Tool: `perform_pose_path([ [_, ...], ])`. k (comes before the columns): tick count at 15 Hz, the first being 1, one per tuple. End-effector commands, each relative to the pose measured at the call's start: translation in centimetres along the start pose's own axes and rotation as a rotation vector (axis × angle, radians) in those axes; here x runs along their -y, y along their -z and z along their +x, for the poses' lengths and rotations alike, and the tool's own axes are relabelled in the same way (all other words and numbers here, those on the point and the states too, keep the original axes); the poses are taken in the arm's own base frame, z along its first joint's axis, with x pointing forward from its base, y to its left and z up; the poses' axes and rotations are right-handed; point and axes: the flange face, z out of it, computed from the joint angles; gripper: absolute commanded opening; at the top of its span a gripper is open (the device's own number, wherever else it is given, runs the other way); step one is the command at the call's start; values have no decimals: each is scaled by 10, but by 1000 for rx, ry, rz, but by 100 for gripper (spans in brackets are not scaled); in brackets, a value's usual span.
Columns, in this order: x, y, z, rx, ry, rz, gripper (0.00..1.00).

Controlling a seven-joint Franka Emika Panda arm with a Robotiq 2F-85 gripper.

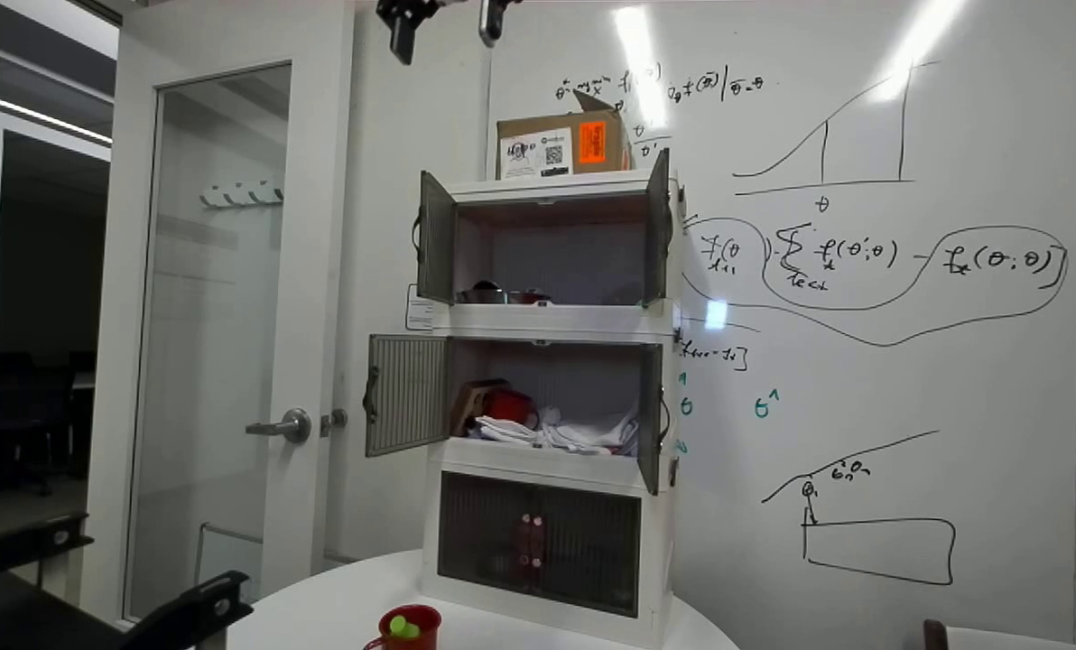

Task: Close the middle right cabinet door

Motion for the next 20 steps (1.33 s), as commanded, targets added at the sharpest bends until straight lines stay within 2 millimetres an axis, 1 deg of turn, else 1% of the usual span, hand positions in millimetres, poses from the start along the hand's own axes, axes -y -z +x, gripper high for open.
perform_pose_path([
  [1, -44, 34, 2, -52, -33, -4, 100],
  [3, -64, 45, 4, -73, -63, -6, 100],
  [6, -82, 51, 15, -87, -81, -5, 100],
  [8, -88, 46, 25, -84, -84, -6, 100],
  [11, -100, 30, 34, -91, -159, 58, 100],
  [13, -108, 10, 33, -69, -150, 108, 100],
  [17, -113, -46, 38, 21, -191, 115, 100],
  [18, -112, -61, 41, 31, -208, 96, 100],
  [20, -107, -93, 51, 49, -247, -4, 100],
])
